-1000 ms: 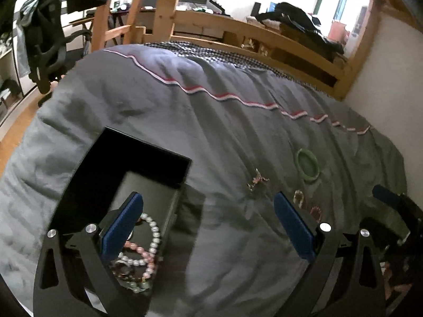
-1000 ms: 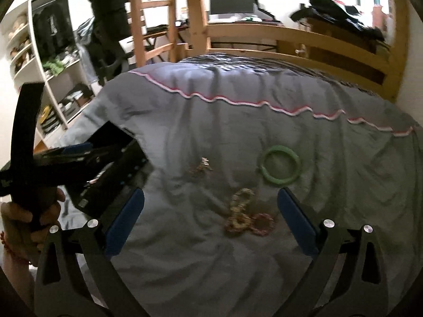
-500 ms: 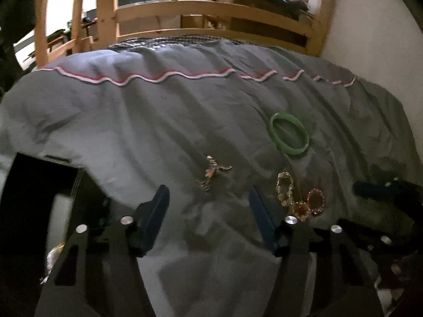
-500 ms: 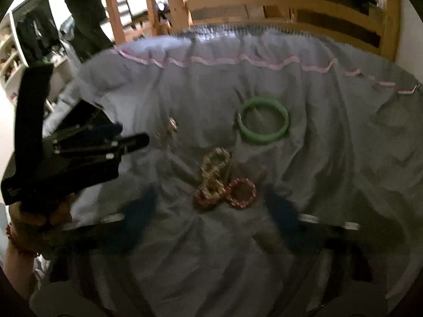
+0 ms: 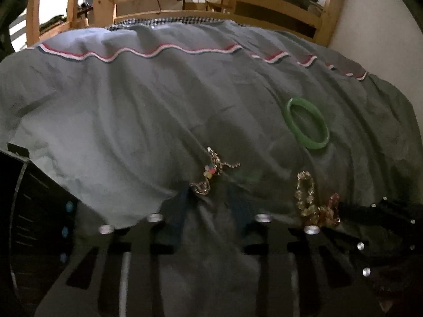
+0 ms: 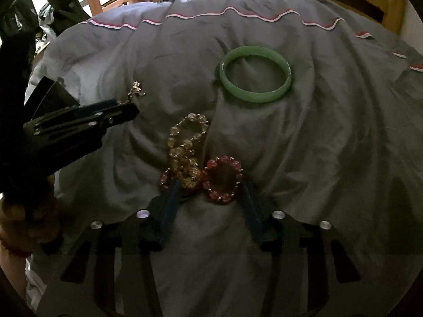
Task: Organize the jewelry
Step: 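Grasp the pink-red bead bracelet with the right tool and lift it, then carry the pink-red bead bracelet with the right tool over the black box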
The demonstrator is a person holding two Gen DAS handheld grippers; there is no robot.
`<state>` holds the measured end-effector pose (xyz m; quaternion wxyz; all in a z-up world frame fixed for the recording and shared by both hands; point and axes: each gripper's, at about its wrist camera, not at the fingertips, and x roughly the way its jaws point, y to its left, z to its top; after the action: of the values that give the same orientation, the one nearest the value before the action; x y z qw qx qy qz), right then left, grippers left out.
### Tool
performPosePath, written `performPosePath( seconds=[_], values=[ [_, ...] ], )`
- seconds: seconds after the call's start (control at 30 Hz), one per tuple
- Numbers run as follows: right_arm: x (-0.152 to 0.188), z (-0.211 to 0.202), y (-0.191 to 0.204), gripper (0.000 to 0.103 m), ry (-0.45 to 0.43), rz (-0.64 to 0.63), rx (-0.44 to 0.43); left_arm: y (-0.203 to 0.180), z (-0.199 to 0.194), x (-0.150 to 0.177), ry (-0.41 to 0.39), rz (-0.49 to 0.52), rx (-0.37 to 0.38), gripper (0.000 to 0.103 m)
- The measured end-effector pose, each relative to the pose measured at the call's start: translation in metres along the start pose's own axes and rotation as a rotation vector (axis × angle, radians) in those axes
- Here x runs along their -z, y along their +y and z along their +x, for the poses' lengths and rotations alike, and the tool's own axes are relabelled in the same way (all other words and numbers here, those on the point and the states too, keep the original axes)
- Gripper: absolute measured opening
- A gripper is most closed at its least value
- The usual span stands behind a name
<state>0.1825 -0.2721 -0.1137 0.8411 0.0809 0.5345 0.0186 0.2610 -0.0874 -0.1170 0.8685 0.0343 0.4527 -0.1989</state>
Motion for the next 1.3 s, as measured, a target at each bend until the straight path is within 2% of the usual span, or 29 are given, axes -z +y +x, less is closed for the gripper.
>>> performPosePath(
  seconds=[0.03, 0.07, 0.1, 0.13, 0.23, 0.4, 0.6, 0.9, 1.3],
  values=[
    [0.0, -0.001, 0.001, 0.034, -0.006, -0.002, -0.002, 0.0, 0.0, 0.0, 0.002, -0.005, 0.004, 0.02],
    [0.001, -0.002, 0.002, 0.031, -0.006, -0.007, -0.002, 0.001, 0.0, 0.001, 0.005, -0.009, 0.009, 0.014],
    [0.001, -0.002, 0.004, 0.019, -0.006, -0.012, -0.011, 0.001, 0.0, 0.002, 0.009, -0.013, 0.018, 0.008],
    [0.001, -0.003, 0.005, 0.011, -0.008, -0.017, -0.015, 0.002, -0.001, 0.001, 0.009, -0.016, 0.017, 0.007],
    [0.001, -0.004, 0.009, 0.01, -0.017, -0.028, -0.023, 0.004, -0.003, 0.003, 0.005, -0.054, 0.024, 0.005],
    [-0.004, -0.015, 0.004, 0.009, -0.063, 0.0, -0.058, 0.003, -0.01, 0.003, -0.001, -0.062, 0.037, 0.003],
    [-0.012, -0.039, -0.001, 0.009, -0.17, 0.038, -0.103, -0.01, -0.02, 0.005, -0.008, -0.037, 0.06, 0.003],
    [-0.02, -0.07, -0.008, 0.009, -0.312, 0.099, -0.109, -0.013, -0.031, 0.001, -0.031, -0.026, 0.094, 0.003],
    [-0.017, -0.086, -0.013, 0.009, -0.359, 0.108, -0.145, -0.011, -0.049, -0.004, -0.052, -0.029, 0.067, 0.003]
  ],
)
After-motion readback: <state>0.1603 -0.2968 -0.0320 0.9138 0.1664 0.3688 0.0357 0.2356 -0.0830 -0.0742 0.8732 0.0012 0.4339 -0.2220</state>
